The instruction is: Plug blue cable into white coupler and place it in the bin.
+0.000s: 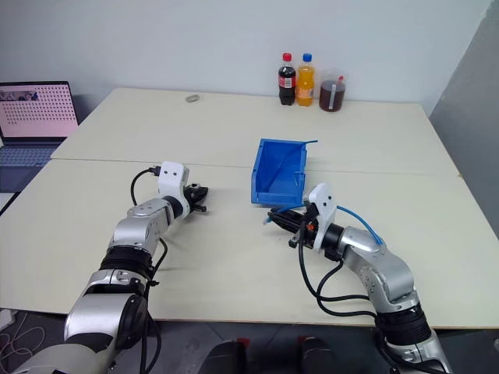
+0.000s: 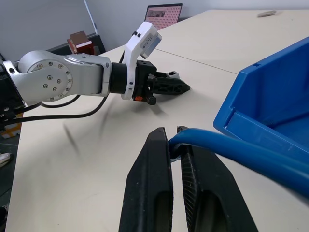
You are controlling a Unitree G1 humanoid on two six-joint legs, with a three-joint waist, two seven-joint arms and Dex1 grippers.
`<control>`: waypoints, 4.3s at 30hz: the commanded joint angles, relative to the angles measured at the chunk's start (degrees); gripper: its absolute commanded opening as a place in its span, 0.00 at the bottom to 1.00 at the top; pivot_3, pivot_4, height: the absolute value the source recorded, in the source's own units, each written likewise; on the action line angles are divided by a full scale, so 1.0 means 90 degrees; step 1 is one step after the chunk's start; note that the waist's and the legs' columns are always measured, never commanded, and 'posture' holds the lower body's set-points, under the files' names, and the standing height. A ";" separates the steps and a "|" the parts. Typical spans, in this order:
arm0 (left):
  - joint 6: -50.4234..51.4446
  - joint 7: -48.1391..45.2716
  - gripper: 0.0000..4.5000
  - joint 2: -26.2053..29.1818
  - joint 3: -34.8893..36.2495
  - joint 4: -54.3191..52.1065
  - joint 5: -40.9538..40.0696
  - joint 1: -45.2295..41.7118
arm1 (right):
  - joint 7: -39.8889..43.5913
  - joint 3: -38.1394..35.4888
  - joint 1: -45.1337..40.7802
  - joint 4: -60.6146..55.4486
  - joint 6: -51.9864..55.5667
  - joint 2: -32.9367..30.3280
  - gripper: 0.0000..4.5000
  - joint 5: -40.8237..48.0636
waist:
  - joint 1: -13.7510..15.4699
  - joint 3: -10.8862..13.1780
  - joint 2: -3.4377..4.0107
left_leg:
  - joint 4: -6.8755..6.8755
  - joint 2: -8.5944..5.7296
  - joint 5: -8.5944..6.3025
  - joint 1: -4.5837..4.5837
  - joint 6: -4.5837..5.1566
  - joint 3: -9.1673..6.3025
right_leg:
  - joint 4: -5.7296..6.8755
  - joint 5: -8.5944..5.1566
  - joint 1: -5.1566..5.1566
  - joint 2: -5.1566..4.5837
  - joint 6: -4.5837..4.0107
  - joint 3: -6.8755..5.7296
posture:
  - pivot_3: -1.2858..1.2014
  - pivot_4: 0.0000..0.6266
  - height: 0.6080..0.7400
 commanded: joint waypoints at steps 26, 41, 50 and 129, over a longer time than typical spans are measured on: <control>-0.0546 -0.5929 0.18 0.1018 -0.3377 -0.3263 0.0128 0.1176 | 0.0455 0.0551 0.0139 -0.1135 -0.0368 -0.1089 0.00 -0.0529 | -0.0014 0.0001 0.0001 | 0.0012 0.0002 0.0000 0.0006 0.0001 -0.0002 | 0.0002 -0.0001 0.0004 0.0006 0.0003 0.0006 | 0.52 0.24 1.00; -0.0695 -0.6178 0.18 0.0871 -0.3384 -0.3071 0.0287 0.1131 | 0.1362 0.1628 -0.0466 -0.0418 -0.0479 -0.1062 0.00 -0.1162 | 0.0013 -0.0001 0.0001 | 0.0016 0.0002 0.0000 0.0007 0.0001 -0.0004 | 0.0002 -0.0001 0.0010 0.0004 0.0003 0.0003 | 0.52 0.24 1.00; -0.0747 -0.6184 0.18 0.0883 -0.3397 -0.3118 0.0349 0.1186 | 0.1390 0.1484 -0.0557 -0.0224 -0.0463 -0.0985 0.00 -0.1232 | 0.0012 -0.0005 0.0001 | 0.0016 0.0002 0.0000 0.0008 0.0001 -0.0005 | 0.0003 -0.0001 0.0012 0.0004 0.0003 0.0002 | 0.52 0.24 1.00; -0.0436 -0.5718 0.18 0.0836 -0.3397 -0.3500 0.0625 0.1396 | 0.0752 0.1635 -0.1049 -0.1360 0.1801 -0.0813 0.00 -0.1448 | 0.0005 -0.0010 0.0007 | 0.0009 0.0002 -0.0002 0.0086 0.0002 -0.0005 | -0.0009 -0.0006 0.0093 -0.0003 -0.0001 -0.0001 | 0.52 0.24 1.00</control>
